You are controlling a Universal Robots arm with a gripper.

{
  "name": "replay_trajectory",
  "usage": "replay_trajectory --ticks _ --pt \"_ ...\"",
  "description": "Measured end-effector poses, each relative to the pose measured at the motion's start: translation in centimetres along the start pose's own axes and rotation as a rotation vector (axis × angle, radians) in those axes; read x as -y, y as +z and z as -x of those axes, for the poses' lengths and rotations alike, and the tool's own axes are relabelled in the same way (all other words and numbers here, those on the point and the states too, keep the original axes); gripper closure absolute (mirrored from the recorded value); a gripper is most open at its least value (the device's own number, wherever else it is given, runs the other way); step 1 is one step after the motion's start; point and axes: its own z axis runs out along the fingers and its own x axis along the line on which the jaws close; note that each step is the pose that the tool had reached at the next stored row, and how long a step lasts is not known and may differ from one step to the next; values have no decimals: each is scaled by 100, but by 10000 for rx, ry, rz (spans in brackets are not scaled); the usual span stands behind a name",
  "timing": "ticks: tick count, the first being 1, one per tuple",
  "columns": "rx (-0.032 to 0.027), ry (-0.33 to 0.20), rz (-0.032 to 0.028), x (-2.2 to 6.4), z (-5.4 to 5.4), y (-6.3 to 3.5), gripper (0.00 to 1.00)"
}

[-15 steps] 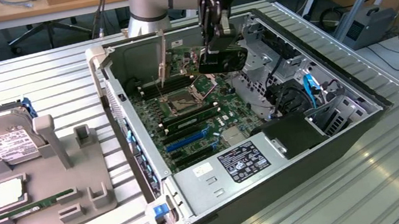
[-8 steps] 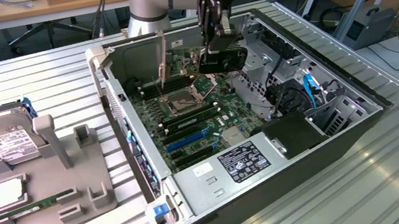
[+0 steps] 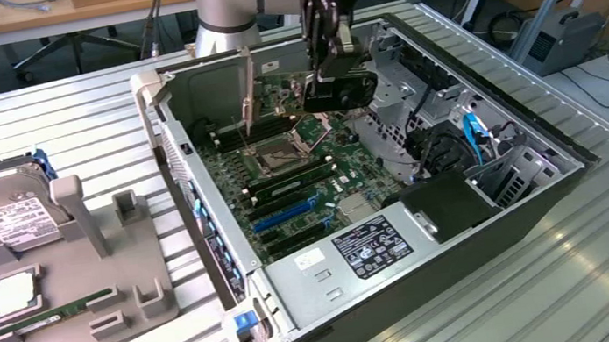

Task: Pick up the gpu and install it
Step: 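Insert the gpu into the slot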

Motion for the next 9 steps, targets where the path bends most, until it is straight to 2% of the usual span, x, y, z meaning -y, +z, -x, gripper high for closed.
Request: replay_trajectory --ticks 9 --pt "-1 -181 5 0 0 1 73"
